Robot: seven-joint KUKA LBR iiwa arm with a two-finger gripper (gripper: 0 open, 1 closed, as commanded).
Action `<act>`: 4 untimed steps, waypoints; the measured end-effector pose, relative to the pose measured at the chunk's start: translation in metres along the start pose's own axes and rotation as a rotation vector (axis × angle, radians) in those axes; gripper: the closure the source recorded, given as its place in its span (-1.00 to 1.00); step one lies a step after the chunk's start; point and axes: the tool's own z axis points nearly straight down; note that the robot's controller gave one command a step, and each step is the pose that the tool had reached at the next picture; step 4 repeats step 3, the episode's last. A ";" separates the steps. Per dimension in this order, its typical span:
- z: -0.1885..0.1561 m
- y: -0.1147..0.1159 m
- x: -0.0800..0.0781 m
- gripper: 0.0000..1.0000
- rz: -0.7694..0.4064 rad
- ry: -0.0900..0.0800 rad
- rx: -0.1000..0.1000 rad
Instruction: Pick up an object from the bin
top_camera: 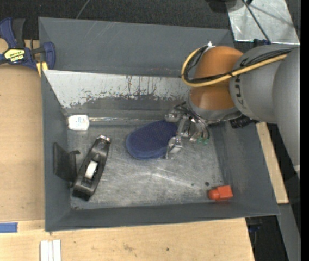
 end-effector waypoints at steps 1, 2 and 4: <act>-0.001 -0.004 -0.001 1.00 0.004 -0.003 0.000; -0.106 -0.004 -0.001 1.00 -0.238 -0.002 0.001; -0.165 -0.003 0.007 1.00 -0.263 -0.003 0.001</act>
Offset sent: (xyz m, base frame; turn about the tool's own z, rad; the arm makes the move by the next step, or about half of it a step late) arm 0.0000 0.0000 0.0000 0.0000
